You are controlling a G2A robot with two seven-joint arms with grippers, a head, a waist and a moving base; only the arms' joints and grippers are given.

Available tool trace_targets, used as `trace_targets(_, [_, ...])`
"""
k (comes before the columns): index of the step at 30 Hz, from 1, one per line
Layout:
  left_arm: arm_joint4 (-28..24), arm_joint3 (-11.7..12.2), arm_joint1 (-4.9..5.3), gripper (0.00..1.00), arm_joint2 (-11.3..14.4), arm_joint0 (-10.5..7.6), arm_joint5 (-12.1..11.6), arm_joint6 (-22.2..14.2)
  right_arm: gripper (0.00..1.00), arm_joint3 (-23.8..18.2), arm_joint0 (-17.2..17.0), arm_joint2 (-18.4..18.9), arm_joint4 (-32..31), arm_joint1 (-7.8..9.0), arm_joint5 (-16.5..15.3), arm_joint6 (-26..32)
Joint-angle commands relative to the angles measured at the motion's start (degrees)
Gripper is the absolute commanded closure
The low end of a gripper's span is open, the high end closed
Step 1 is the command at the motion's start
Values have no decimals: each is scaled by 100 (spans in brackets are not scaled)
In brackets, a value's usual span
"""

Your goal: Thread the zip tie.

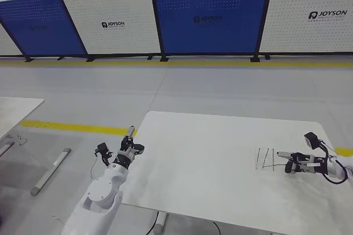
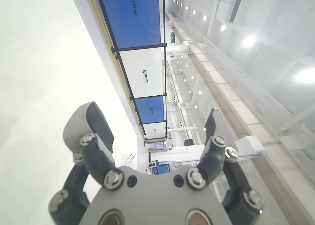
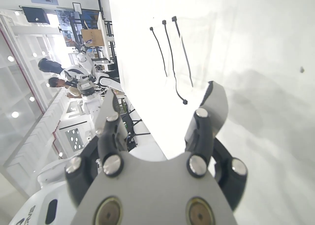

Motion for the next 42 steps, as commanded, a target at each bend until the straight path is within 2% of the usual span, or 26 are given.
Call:
trace_targets(1, [0, 0, 0, 0, 0, 0, 0, 0, 50, 45, -2, 12, 5, -3, -19, 18])
trace_targets(10, [0, 0, 0, 0, 0, 0, 0, 0, 56, 229, 26, 45, -11, -37, -1, 36])
trace_targets(17, [0, 0, 0, 0, 0, 0, 0, 0, 57, 355, 60, 37, -35, -88, 9, 43])
trace_targets(24, [0, 0, 0, 0, 0, 0, 0, 0, 78, 500, 97, 74, -20, -114, -42, 80])
trace_targets(27, [0, 0, 0, 0, 0, 0, 0, 0, 76, 553, 116, 97, -5, -121, -52, 117])
trace_targets(30, [0, 0, 0, 0, 0, 0, 0, 0, 87, 601, 125, 118, 14, -129, -67, 152])
trace_targets(32, [0, 0, 0, 0, 0, 0, 0, 0, 100, 624, 131, 126, 14, -134, -76, 166])
trace_targets(38, [0, 0, 0, 0, 0, 0, 0, 0, 100, 684, 146, 165, 32, -147, -122, 227])
trace_targets(42, [0, 0, 0, 0, 0, 0, 0, 0, 100, 725, 130, 274, 192, -119, -318, 446])
